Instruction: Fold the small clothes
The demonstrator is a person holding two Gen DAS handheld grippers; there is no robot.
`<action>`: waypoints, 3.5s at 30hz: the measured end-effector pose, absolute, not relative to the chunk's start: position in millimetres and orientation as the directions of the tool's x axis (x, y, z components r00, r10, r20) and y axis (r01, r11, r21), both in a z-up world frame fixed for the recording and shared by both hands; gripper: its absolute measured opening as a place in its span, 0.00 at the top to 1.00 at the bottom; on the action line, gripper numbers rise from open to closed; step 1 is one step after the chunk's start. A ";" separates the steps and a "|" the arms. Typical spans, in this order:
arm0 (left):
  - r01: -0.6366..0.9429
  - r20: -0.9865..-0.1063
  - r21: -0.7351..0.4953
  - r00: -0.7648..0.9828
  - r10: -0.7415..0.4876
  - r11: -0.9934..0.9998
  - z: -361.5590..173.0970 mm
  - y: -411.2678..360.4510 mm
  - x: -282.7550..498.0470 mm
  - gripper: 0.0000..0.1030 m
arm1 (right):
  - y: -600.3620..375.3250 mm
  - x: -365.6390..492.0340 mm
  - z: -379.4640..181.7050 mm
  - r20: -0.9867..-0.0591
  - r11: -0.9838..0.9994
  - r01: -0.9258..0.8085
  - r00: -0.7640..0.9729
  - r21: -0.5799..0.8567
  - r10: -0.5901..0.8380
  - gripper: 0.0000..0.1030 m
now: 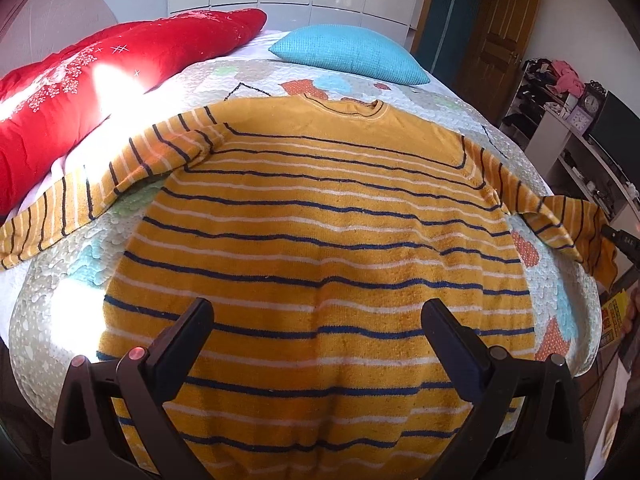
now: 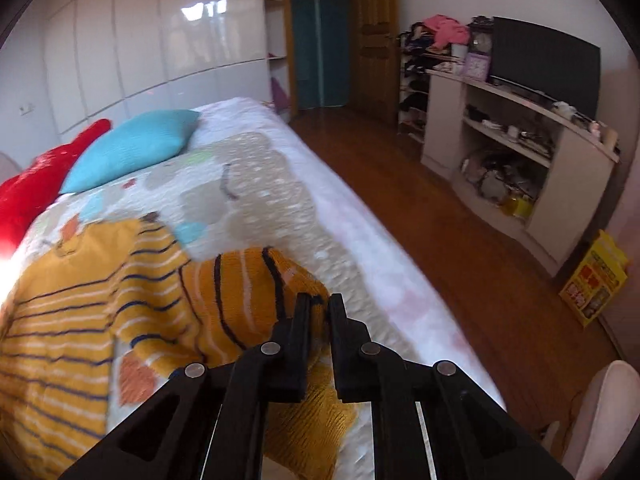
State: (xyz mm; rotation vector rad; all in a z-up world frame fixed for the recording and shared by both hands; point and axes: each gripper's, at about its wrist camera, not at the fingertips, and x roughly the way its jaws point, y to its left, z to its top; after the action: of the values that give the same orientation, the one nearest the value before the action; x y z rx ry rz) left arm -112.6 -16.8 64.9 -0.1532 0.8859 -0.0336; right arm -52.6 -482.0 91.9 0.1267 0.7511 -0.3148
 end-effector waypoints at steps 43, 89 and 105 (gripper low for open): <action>-0.106 -0.734 -0.248 0.669 -0.115 0.963 62.9 33.3 -130.2 0.00 | -483.6 8.8 145.3 -0.555 0.814 0.246 0.824 0.526 0.110 0.94; -0.657 -0.721 -0.434 0.664 0.200 0.617 13.0 349.9 -159.0 0.00 | -92.4 -11.8 73.9 -0.711 0.745 -0.545 0.339 0.385 0.616 0.43; -0.551 -0.620 -0.345 0.742 0.257 0.760 117.5 306.2 -88.1 0.96 | -190.1 -34.1 89.3 -0.613 0.803 -0.430 0.521 0.413 0.594 0.48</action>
State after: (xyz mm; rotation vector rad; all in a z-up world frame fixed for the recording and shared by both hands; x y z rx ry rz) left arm -88.1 306.2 117.5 -0.5450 0.5798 0.4679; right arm -34.1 -190.1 89.3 0.2206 0.8172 0.6193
